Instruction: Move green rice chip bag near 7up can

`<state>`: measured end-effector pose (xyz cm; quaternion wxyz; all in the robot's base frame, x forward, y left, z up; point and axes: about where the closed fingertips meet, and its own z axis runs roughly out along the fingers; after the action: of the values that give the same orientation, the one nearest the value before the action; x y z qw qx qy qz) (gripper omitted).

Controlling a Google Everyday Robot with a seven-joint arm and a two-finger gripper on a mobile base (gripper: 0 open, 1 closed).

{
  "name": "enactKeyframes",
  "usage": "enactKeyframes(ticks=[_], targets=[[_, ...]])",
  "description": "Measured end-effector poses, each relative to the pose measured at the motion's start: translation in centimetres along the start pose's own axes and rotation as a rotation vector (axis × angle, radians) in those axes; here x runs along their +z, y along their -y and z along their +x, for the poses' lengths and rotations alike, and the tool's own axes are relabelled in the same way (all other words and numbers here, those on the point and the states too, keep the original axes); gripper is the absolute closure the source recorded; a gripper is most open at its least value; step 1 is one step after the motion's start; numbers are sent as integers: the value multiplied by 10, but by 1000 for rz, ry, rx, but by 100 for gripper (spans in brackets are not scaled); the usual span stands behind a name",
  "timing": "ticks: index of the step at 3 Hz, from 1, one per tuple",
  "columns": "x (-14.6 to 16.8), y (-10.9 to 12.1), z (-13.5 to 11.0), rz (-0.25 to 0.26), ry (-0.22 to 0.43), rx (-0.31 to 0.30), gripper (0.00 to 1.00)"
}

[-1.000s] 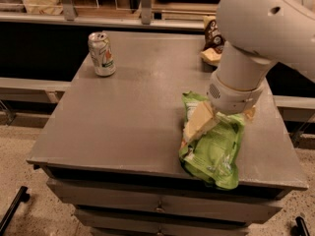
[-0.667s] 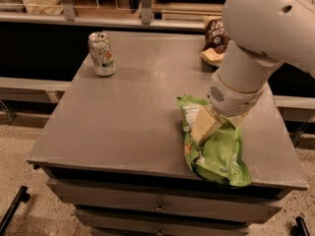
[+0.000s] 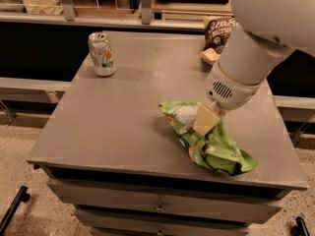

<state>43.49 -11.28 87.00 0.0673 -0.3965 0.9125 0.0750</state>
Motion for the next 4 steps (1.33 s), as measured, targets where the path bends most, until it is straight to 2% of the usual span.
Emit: enactKeyframes(ticks=[1, 2, 3, 4], targets=[[-2, -1, -2, 2, 7, -74, 100], [-2, -1, -3, 5, 6, -75, 100], [-8, 10, -18, -2, 52, -75, 100], [-35, 37, -51, 18, 185, -74, 100]])
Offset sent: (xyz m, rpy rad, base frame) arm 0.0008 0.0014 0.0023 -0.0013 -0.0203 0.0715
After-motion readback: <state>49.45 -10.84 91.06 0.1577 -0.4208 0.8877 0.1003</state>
